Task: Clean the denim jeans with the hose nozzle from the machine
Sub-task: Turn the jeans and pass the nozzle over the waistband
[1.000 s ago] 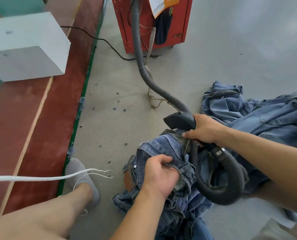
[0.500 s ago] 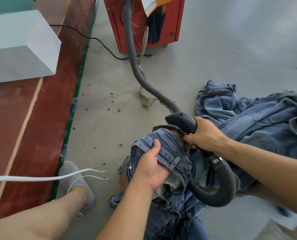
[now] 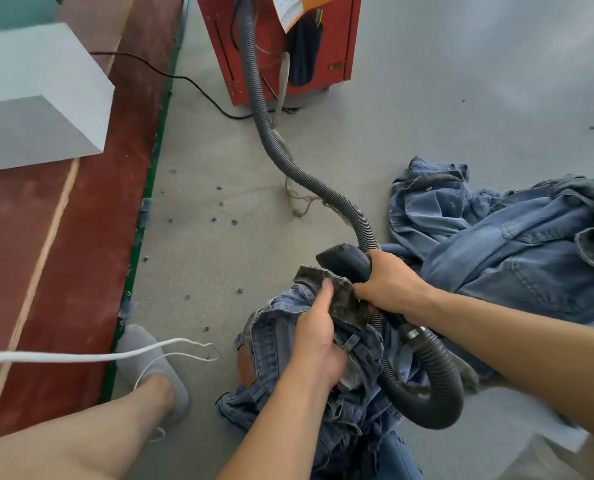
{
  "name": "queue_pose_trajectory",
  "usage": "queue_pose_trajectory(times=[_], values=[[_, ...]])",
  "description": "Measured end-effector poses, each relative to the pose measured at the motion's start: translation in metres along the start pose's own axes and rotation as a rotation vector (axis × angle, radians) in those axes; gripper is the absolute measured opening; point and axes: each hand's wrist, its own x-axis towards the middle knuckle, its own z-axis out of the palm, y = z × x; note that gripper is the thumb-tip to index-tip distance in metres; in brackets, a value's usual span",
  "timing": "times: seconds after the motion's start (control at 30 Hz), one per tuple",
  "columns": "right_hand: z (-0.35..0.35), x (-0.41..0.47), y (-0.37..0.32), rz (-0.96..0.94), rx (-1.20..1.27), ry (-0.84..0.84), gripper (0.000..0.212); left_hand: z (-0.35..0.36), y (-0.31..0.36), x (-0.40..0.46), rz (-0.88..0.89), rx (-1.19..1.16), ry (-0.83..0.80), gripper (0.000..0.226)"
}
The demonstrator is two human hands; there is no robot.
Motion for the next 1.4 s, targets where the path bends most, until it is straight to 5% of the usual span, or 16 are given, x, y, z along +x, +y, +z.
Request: queue_pose_trajectory(times=[0.17,0.27,0.43,0.6,0.73,0.9,1.1,1.27,1.4], values=[[-0.013,-0.011,-0.012,-0.070,0.113,0.125,0.046,-0.001,0.007,0.010,0.094,0.194,0.343,0.048],[-0.034,-0.023,-0.022,-0.163,-0.067,0.061,0.039,0.000,0.016,0.013,0.113,0.176,0.443,0.049],[-0.067,-0.054,-0.019,-0.301,-0.349,-0.071,0.022,-0.004,0.040,0.023,-0.037,-0.026,0.314,0.055],[-0.073,-0.084,0.002,-0.275,-0.322,-0.150,0.019,-0.002,0.048,0.032,-0.075,0.002,0.281,0.076],[-0.063,-0.074,0.010,-0.159,-0.072,-0.155,0.011,0.001,0.041,0.030,-0.096,-0.051,0.182,0.067],[-0.070,-0.060,0.014,-0.009,0.287,-0.002,0.026,0.006,0.036,0.025,-0.065,-0.095,0.152,0.057],[-0.072,-0.089,0.006,-0.137,-0.051,-0.268,0.015,0.011,0.042,0.028,-0.047,-0.079,0.187,0.061],[-0.052,-0.070,0.000,-0.030,0.152,-0.073,0.019,0.006,0.038,0.030,-0.038,-0.059,0.152,0.059],[-0.078,-0.072,-0.002,-0.023,0.208,-0.058,0.020,0.005,0.025,0.023,0.132,0.178,0.092,0.039]])
